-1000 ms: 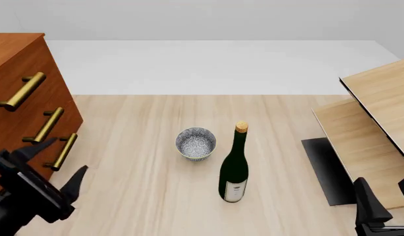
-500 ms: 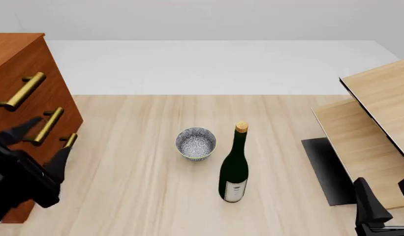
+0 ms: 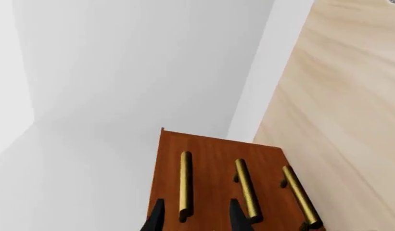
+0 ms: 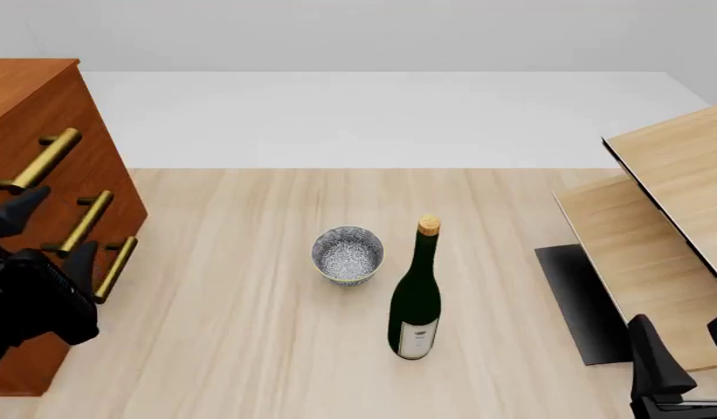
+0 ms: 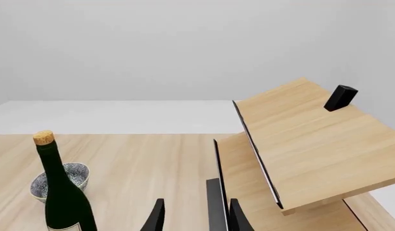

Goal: Close the bottom drawer of the cabinet and open the top drawer.

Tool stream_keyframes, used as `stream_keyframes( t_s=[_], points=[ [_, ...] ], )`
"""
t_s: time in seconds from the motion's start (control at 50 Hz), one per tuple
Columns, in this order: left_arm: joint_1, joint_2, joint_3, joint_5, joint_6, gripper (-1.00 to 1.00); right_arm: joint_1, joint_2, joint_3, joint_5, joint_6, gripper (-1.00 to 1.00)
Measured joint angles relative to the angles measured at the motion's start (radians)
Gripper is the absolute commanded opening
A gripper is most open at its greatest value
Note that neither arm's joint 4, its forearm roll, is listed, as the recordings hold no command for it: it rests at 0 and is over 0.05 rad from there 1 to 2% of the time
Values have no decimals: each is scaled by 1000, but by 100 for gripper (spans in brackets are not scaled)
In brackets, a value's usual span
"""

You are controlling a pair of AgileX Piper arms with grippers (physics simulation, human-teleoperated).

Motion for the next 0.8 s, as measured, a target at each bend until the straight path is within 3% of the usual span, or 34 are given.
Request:
stream_keyframes(
  t_s=[0.34, 0.8],
  points=[
    [67, 66, -28, -52, 37, 100, -1, 0, 1, -1, -2, 100],
    [147, 170, -78, -90, 21, 100, -3, -7, 1, 2, -6, 100]
  ],
)
